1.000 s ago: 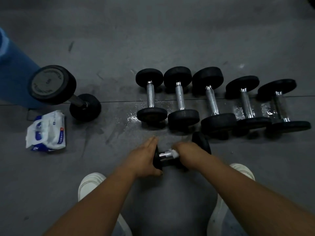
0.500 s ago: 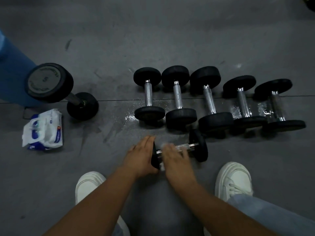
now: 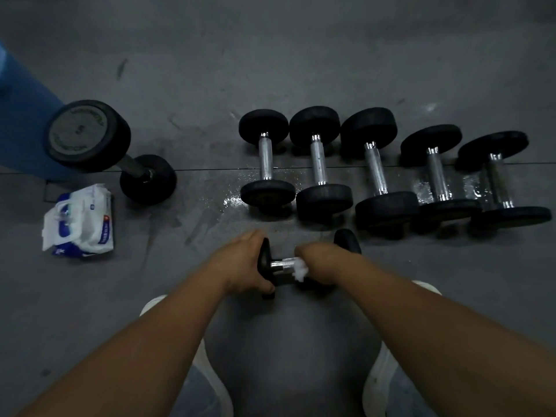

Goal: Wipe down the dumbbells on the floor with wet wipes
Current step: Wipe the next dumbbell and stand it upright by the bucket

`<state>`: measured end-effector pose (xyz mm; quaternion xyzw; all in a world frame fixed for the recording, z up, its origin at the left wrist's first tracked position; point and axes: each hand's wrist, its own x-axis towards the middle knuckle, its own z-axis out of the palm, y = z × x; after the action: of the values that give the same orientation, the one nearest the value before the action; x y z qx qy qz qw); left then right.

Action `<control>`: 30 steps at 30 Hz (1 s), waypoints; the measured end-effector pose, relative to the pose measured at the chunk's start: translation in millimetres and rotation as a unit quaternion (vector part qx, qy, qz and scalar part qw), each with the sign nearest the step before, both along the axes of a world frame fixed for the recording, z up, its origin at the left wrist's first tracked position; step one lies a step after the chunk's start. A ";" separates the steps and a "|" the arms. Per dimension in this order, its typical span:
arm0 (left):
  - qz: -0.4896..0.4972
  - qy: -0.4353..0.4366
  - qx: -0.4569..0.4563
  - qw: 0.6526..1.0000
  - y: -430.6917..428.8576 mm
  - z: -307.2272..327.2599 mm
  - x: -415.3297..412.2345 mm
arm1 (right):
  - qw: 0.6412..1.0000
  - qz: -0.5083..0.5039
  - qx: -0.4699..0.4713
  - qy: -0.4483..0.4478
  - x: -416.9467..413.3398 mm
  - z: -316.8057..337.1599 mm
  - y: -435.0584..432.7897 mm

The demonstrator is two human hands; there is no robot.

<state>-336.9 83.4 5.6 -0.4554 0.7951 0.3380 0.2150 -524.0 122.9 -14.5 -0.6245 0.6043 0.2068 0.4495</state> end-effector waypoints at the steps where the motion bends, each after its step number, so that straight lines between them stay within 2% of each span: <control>1: 0.002 0.014 -0.013 1.000 1.1 0.4 -0.5 | 1.000 -0.001 -0.001 0.006 0.4 0.9 -2.9; 4: -0.023 0.032 -0.062 0.997 12.7 -1.8 -8.9 | 0.994 -0.026 -0.097 0.051 2.3 5.5 -4.8; 7: -0.028 0.017 -0.099 0.995 21.3 -10.2 -15.4 | 0.949 -0.073 -0.279 0.129 8.1 9.9 13.9; 9: -0.026 0.011 -0.102 0.994 20.4 -12.0 -15.1 | 0.928 -0.063 -0.320 0.179 14.4 9.2 25.9; 15: -0.019 0.019 -0.096 0.995 18.4 -17.2 -14.2 | 0.948 -0.084 -0.292 0.095 6.9 10.2 24.3; 20: -0.012 0.027 -0.094 0.995 14.0 -21.2 -14.7 | 0.947 -0.071 -0.294 0.107 12.2 4.0 29.7; 24: -0.014 0.029 -0.092 0.995 15.3 -19.8 -14.5 | 0.943 -0.012 -0.313 0.109 30.5 -5.9 50.9; 26: -0.018 0.026 -0.090 0.995 16.6 -18.8 -14.1 | 0.956 -0.055 -0.274 0.084 12.2 -0.2 36.3; 28: -0.015 0.029 -0.089 0.996 16.2 -18.3 -14.2 | 0.953 -0.113 -0.266 0.088 -5.5 6.3 21.3; 30: -0.008 0.034 -0.083 0.996 14.5 -17.9 -14.6 | 0.951 -0.103 -0.276 0.091 10.3 11.4 21.2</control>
<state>-351.5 98.0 -12.3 -0.4540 0.8307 0.2840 0.1522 -513.7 144.1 -3.1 -0.6366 0.7375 0.0407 0.2217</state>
